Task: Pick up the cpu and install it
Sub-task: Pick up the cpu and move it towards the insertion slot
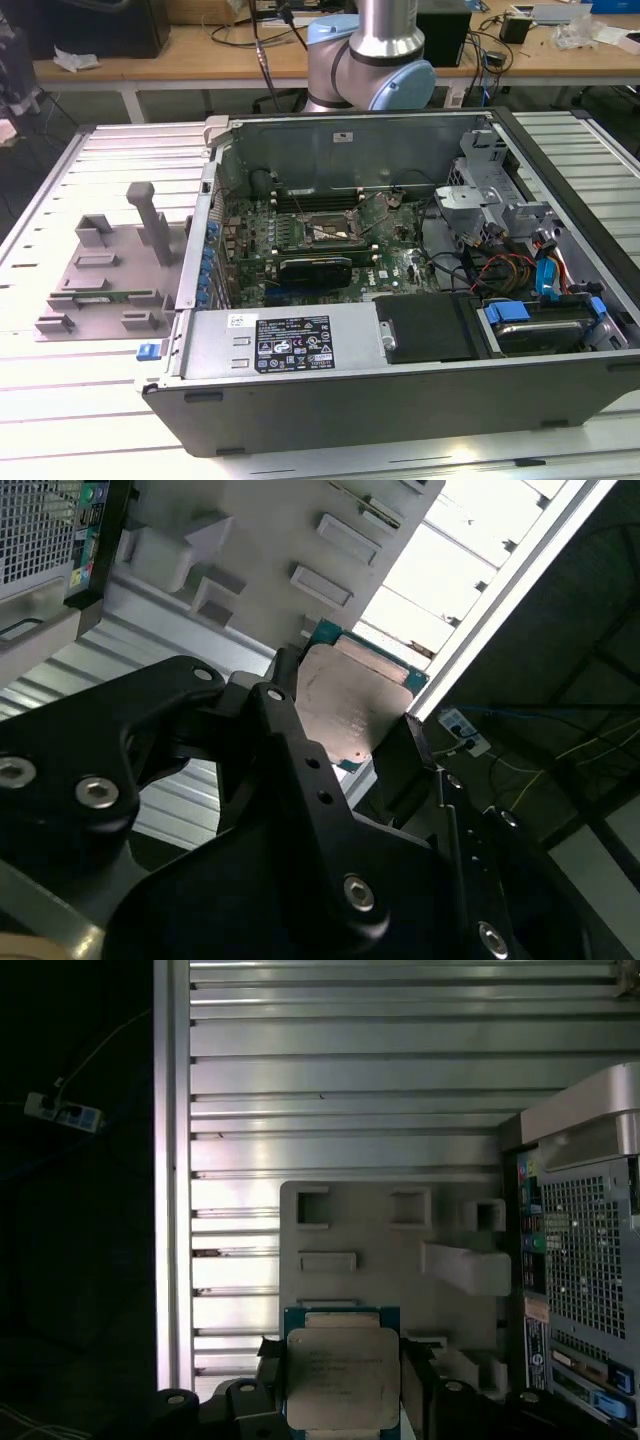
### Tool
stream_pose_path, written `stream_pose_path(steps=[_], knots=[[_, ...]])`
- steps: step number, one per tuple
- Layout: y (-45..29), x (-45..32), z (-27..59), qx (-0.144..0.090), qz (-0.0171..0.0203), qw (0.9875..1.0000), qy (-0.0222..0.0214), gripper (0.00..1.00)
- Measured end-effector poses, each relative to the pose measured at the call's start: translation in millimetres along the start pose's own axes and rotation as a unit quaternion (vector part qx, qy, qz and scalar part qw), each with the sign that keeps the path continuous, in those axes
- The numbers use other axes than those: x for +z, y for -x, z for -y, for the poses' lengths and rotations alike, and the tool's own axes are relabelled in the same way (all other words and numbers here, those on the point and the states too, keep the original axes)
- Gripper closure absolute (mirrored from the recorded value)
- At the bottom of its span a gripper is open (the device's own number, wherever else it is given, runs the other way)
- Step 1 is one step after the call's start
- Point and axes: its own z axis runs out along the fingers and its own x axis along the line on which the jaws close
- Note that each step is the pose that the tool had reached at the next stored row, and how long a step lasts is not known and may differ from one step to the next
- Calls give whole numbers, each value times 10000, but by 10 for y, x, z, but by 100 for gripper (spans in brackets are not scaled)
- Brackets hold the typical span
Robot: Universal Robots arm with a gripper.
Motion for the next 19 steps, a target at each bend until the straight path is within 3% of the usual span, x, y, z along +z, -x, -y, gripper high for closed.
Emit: stream_pose_path(steps=[8, 12, 16, 19], knots=[[3, -374, -30, 0, 1, 10000, 0, 46], [12, -394, -32, 1, -1, 10000, -1, 46], [207, -391, -36, 1, -17, 10000, -1, 46], [396, -388, -40, 1, -34, 10000, -1, 46]])
